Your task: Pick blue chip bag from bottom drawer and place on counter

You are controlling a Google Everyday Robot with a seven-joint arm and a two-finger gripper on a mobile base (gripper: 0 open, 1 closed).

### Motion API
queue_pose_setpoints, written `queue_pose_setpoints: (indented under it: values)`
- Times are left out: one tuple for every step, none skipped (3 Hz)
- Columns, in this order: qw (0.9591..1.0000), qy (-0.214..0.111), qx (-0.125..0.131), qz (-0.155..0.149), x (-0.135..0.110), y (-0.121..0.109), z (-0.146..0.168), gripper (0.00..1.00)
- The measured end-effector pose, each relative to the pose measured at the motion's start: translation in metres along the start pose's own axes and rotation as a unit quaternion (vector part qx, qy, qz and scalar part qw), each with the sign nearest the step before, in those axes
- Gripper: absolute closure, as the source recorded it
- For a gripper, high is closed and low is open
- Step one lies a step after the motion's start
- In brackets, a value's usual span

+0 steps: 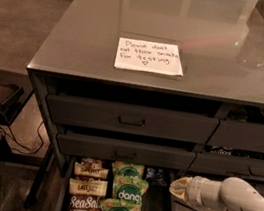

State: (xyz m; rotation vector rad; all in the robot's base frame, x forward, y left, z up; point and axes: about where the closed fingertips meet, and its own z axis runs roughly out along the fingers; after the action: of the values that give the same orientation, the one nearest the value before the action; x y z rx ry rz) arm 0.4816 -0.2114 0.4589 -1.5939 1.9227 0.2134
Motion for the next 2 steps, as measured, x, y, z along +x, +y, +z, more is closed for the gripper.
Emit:
queue_pose_setpoints:
  values:
    - [0.9960, -0.087, 0.022, -0.001, 0.002, -0.019, 0.022, 1.00]
    - [0.9945, -0.102, -0.008, -0.024, 0.018, -0.006, 0.066, 1.00]
